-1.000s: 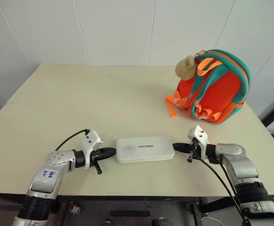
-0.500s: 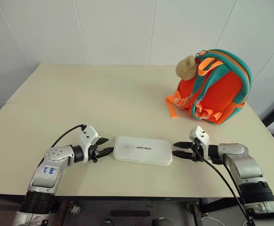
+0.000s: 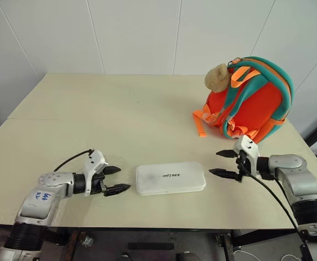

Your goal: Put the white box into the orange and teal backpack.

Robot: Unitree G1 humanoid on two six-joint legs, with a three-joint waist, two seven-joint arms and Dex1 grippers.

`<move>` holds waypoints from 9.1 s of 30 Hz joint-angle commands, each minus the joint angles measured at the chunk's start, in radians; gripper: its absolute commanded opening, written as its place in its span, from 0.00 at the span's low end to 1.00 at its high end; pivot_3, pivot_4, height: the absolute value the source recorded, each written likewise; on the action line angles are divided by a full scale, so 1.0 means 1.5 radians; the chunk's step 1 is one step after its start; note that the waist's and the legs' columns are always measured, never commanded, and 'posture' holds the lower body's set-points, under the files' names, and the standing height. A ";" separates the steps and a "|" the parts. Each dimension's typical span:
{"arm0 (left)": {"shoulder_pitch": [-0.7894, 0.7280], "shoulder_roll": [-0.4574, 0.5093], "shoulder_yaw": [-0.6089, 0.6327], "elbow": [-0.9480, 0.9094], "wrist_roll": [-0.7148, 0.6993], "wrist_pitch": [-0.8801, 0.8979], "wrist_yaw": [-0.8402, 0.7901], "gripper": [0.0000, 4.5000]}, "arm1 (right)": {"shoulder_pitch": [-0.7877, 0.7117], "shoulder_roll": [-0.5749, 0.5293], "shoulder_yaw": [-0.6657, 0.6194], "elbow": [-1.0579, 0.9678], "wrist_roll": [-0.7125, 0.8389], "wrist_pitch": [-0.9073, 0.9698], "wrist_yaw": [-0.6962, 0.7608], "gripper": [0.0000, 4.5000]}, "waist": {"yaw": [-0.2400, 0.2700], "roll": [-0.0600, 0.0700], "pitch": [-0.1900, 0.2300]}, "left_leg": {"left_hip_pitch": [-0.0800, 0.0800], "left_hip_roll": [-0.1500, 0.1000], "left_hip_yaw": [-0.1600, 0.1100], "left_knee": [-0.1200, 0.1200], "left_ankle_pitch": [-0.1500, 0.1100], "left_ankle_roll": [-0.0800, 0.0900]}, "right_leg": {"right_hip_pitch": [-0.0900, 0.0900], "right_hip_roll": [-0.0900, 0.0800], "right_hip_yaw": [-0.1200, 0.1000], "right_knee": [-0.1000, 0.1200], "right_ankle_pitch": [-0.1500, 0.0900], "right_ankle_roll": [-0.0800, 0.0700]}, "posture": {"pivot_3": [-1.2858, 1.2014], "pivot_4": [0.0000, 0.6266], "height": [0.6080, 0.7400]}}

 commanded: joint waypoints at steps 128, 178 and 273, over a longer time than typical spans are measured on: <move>-0.085 -0.044 0.109 0.047 -0.389 0.421 0.185 0.28 | -0.210 0.036 -0.149 0.024 0.049 0.157 -0.398 1.00 | -0.001 -0.002 0.002 | -0.003 0.000 0.001 0.002 -0.004 -0.001 | -0.002 -0.001 0.000 -0.001 -0.002 0.000 | 0.52 0.24 1.00; 0.005 0.042 0.416 -0.186 -0.599 0.290 0.181 0.28 | -0.116 0.011 -0.027 -0.292 0.528 0.559 0.012 0.01 | 0.013 -0.004 0.004 | -0.010 0.001 0.002 0.011 -0.007 -0.001 | -0.010 -0.001 0.000 0.006 -0.004 -0.001 | 0.52 0.24 1.00; -0.311 -0.055 0.021 0.075 -0.094 -0.128 -0.090 0.96 | -0.095 0.064 0.030 -0.285 0.472 0.457 -0.023 0.01 | 0.016 -0.003 0.006 | -0.011 0.001 0.001 0.016 -0.007 0.000 | -0.010 0.001 -0.001 0.016 -0.009 0.001 | 0.52 0.24 1.00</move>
